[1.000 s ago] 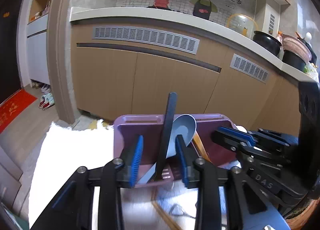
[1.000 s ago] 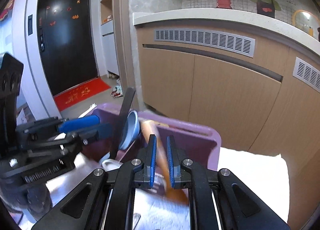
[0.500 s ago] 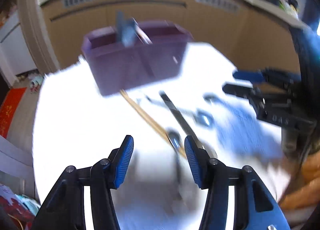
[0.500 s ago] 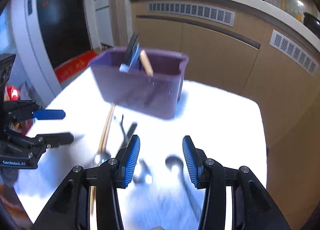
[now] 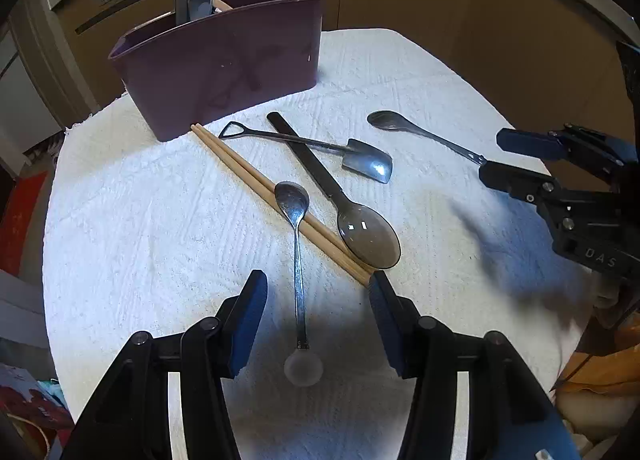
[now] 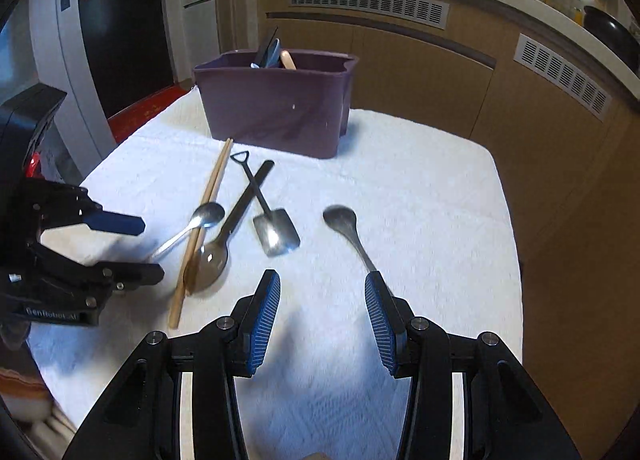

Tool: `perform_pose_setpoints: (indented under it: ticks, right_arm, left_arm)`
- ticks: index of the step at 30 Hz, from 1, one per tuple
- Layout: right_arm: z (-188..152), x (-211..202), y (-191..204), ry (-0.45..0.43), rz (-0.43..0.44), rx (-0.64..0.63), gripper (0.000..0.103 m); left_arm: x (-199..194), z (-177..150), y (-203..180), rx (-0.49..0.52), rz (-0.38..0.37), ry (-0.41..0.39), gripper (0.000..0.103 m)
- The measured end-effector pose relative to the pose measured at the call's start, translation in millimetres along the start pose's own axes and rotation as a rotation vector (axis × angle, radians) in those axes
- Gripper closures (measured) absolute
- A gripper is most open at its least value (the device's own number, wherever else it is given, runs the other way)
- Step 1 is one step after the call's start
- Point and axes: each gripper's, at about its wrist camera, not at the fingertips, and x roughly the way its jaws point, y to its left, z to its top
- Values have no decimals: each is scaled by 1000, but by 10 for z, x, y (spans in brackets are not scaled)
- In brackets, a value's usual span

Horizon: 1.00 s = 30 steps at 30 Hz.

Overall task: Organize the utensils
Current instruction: 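Move the right tool back to the table while left tool closes on a small silver teaspoon, then close the right tool on the dark-handled spoon with the translucent bowl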

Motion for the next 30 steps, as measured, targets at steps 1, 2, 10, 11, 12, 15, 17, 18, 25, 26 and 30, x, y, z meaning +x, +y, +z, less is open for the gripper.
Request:
perform_pose_setpoints:
  ticks: [1, 2, 10, 11, 12, 15, 17, 18, 25, 26, 30]
  right_arm:
    - [-36, 7, -20, 7, -1, 5, 57]
    - [-53, 23, -39, 12, -3, 11, 57]
    - [-137, 129, -155, 27, -2, 51, 57]
    - [-148, 149, -163, 28, 3, 54, 57]
    - [-160, 171, -173, 32, 8, 58, 57]
    - [-203, 245, -216, 49, 17, 75, 57]
    - [-234, 287, -259, 58, 21, 88, 57]
    - [-248, 303, -277, 62, 22, 94, 57]
    - [-294, 344, -351, 68, 23, 110, 57]
    - [-291, 344, -341, 68, 21, 107, 57]
    - [-272, 315, -298, 66, 25, 98, 57]
  left_arm:
    - [-5, 19, -13, 7, -4, -5, 53]
    - [-25, 36, -22, 14, -15, -12, 53]
    - [49, 250, -2, 144, -22, -51, 64]
    - [113, 289, 13, 151, -19, -31, 66]
    - [186, 334, 27, 156, -12, -7, 71]
    - [340, 449, 72, 165, 9, 26, 77]
    - [383, 531, 104, 164, 15, 31, 77]
    - [401, 563, 104, 168, 18, 33, 78]
    - [478, 581, -63, 262, 58, 44, 81]
    - [471, 564, -79, 269, 65, 34, 81]
    - [365, 455, 4, 212, 55, 0, 82]
